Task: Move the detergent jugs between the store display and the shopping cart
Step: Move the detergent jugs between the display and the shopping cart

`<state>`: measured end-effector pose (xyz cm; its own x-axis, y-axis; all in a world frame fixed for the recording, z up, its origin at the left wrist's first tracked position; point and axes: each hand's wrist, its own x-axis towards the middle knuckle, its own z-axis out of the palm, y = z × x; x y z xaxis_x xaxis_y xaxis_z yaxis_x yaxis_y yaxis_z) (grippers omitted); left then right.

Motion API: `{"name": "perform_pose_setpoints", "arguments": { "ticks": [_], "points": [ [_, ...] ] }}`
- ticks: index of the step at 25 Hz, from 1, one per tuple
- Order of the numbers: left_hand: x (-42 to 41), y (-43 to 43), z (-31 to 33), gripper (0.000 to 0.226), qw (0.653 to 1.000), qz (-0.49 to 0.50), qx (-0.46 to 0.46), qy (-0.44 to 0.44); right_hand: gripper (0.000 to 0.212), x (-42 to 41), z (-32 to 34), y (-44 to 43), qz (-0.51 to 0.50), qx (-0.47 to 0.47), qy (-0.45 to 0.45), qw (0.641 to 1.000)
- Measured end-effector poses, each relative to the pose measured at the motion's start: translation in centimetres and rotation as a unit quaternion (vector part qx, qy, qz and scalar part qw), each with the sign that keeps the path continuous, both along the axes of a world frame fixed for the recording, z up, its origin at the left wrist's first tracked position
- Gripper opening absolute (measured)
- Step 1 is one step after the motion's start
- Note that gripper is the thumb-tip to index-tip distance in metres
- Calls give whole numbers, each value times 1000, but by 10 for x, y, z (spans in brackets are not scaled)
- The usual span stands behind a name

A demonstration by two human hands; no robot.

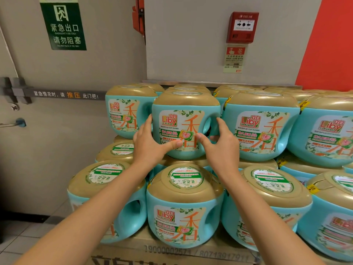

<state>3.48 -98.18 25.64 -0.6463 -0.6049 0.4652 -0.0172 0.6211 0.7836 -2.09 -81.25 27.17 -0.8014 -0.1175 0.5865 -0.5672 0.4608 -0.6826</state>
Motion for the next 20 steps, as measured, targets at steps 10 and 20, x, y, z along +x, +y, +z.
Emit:
{"name": "perform_pose_setpoints", "arguments": {
  "ticks": [10,20],
  "points": [
    [97,64,-12,23,940,-256,170,148,13,88,-25,76,62,-200,-10,978],
    [181,186,-147,15,849,-431,282,-117,14,262,-171,215,-170,-259,-175,935]
  ]
}}
